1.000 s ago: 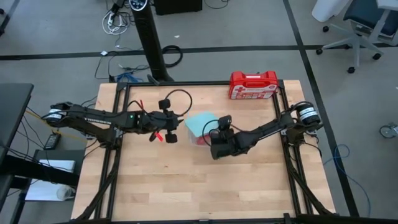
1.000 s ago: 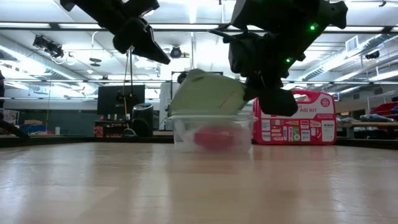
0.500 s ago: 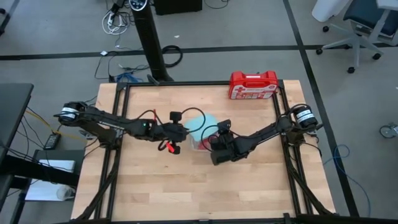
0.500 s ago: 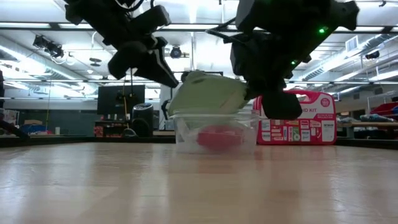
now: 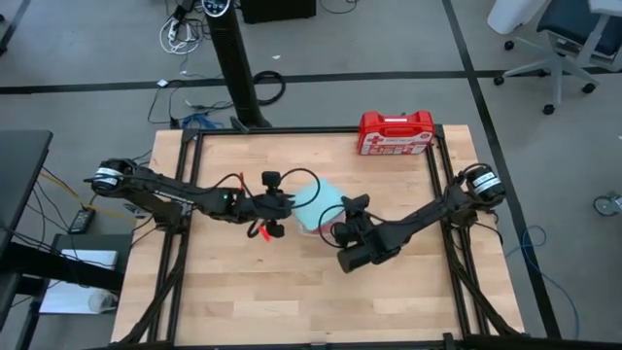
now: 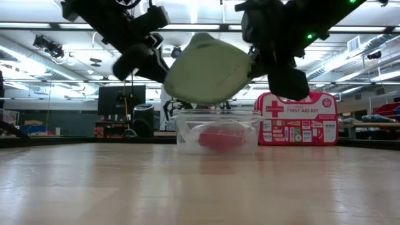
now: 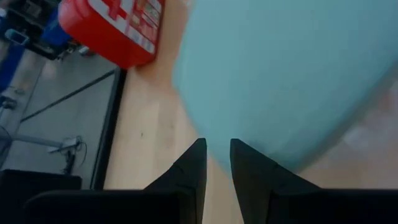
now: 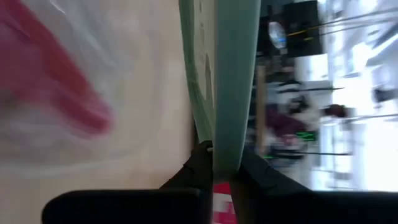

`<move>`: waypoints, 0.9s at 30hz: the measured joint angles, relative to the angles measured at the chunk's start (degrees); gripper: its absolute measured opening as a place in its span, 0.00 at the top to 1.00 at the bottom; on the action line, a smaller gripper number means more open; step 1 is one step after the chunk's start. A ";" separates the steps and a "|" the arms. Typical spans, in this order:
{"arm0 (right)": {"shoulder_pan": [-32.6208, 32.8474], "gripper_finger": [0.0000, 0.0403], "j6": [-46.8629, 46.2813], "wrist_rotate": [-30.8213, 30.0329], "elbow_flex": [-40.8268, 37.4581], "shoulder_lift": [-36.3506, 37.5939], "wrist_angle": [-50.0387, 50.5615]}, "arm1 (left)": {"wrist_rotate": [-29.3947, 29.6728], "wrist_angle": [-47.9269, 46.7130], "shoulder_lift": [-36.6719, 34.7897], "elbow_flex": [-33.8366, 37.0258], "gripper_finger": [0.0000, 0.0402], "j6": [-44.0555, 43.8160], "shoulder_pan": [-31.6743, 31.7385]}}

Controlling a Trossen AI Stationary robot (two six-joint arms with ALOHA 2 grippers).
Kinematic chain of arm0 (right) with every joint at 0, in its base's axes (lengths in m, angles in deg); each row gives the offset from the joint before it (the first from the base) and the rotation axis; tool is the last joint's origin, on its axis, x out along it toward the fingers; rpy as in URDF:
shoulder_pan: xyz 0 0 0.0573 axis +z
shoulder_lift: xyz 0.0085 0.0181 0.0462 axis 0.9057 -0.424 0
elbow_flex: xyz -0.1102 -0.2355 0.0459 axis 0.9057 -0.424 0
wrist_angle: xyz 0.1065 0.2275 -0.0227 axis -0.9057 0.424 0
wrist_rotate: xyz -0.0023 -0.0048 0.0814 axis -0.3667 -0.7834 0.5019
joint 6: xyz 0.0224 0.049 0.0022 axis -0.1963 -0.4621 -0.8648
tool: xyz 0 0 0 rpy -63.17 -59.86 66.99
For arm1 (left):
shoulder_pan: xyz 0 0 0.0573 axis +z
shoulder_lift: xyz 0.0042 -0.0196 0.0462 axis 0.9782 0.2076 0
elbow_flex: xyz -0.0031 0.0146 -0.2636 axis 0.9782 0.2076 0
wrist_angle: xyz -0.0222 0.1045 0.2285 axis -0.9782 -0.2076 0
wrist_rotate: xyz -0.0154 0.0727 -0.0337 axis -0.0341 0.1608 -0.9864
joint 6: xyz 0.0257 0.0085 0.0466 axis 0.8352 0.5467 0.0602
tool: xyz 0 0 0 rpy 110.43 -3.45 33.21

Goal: Roll bandage
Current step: Close the plastic container

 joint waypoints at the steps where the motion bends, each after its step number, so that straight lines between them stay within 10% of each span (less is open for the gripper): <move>1: 0.42 0.92 -2.51 1.49 0.25 0.00 1.00 | 0.07 -1.30 -0.21 0.00 0.81 -0.52 -0.53; 18: 5.53 0.94 -50.07 23.58 6.89 0.11 26.44 | -3.11 -4.84 0.81 1.75 0.81 -13.05 -7.85; 27: 5.52 0.93 -51.05 24.75 7.12 0.13 29.99 | -5.32 12.79 7.28 6.40 0.81 -11.84 -7.76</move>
